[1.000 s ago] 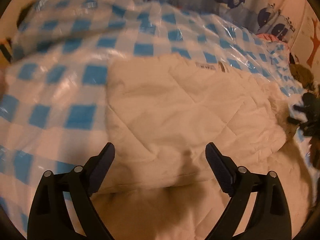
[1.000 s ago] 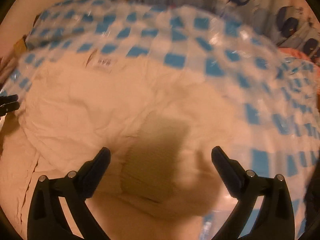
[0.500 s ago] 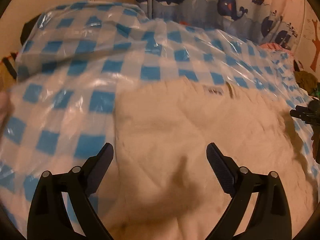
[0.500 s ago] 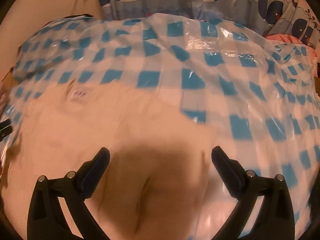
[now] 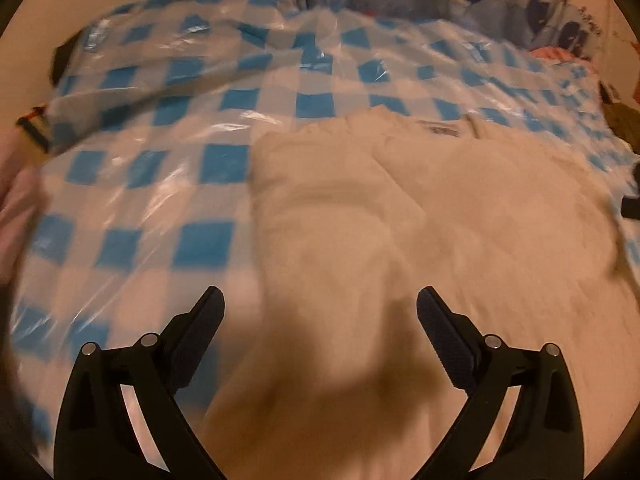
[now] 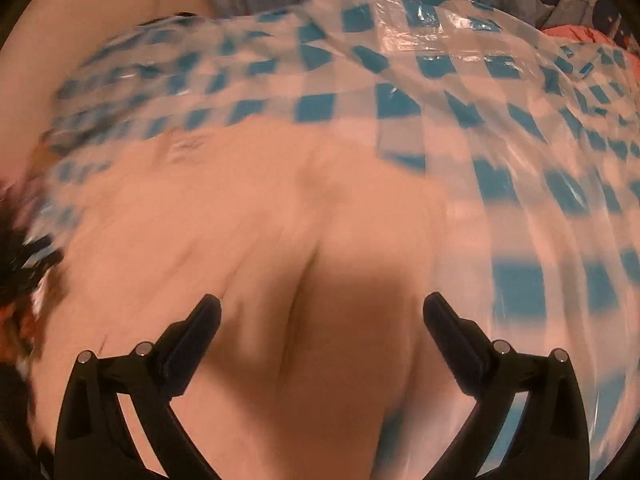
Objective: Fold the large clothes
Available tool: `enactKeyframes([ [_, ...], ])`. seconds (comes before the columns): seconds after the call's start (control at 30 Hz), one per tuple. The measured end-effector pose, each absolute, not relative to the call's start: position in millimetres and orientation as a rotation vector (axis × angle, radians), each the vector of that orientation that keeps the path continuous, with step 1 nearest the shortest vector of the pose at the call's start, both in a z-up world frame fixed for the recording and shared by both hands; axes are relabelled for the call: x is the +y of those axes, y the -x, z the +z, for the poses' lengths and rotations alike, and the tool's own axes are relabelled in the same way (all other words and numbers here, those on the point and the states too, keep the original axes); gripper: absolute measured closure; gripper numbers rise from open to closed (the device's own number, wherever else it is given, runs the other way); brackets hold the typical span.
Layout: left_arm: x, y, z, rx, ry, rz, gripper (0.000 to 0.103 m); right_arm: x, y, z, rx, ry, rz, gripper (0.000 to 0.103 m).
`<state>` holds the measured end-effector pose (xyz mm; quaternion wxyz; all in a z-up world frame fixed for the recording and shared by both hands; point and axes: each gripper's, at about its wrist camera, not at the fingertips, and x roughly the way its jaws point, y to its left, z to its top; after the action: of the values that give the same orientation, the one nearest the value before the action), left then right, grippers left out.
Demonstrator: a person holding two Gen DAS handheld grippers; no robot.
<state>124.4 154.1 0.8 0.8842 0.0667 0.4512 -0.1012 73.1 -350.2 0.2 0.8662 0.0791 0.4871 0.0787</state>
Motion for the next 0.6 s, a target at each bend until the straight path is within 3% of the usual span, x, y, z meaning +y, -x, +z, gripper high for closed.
enactKeyframes([
  [0.23,262.7,-11.1,6.0,1.080,0.076,-0.271,0.009,-399.4,89.3,-24.7,1.161,-0.524,0.295,0.005],
  [0.33,289.4,27.0,-5.7,1.150,0.115,-0.272,0.009,-409.8,134.0,-41.3,1.221,-0.532,0.267,0.005],
  [0.6,307.2,78.6,-37.1,1.275,0.262,-0.291,0.009,-421.3,186.2,-55.5,1.197,-0.772,0.376,0.005],
])
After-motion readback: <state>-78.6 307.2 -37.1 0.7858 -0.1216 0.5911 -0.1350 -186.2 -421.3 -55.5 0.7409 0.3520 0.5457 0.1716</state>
